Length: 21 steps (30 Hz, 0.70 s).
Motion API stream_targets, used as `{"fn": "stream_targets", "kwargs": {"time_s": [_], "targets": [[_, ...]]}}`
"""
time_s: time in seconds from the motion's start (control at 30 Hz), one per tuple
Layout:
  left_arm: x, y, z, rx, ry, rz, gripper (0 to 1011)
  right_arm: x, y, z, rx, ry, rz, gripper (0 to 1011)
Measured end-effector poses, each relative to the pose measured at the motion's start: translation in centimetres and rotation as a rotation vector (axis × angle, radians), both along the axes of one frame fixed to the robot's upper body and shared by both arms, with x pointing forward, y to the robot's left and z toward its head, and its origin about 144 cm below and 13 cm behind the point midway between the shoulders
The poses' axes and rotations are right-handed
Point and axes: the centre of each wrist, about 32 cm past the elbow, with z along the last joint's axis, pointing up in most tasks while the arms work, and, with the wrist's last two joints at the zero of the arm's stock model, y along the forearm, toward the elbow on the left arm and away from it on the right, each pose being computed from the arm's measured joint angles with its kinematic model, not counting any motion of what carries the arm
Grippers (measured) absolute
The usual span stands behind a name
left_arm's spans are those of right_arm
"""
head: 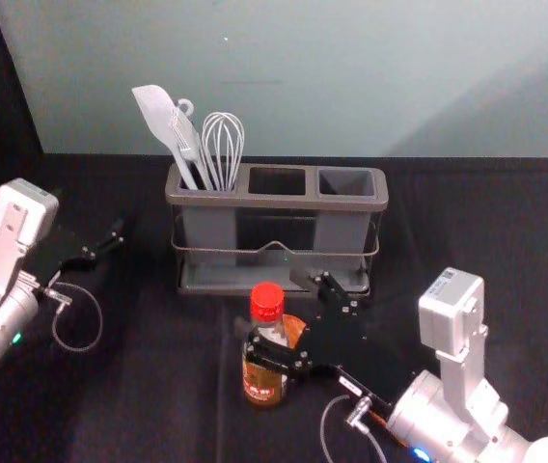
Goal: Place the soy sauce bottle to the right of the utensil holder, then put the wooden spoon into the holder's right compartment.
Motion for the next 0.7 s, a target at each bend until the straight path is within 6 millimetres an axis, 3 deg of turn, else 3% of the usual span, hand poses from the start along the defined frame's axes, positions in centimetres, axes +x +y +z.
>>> {"fn": "stream_targets", "kwargs": {"time_s": [0.2, 0.33, 0.47, 0.7], "targets": [[0.00, 0.00, 0.00, 0.000, 0.000, 0.000, 1000, 0.33, 0.52, -0.34, 0.003, 0.001, 0.004, 1000], [0.00, 0.00, 0.00, 0.000, 0.000, 0.000, 1000, 0.35, 0.72, -0.47, 0.010, -0.001, 0.002, 929], [0.00, 0.00, 0.00, 0.000, 0.000, 0.000, 1000, 0.35, 0.78, -0.49, 0.014, -0.002, -0.002, 839], [0.00, 0.00, 0.00, 0.000, 0.000, 0.000, 1000, 0.27, 0.74, -0.34, 0.014, -0.009, 0.003, 596]]}}
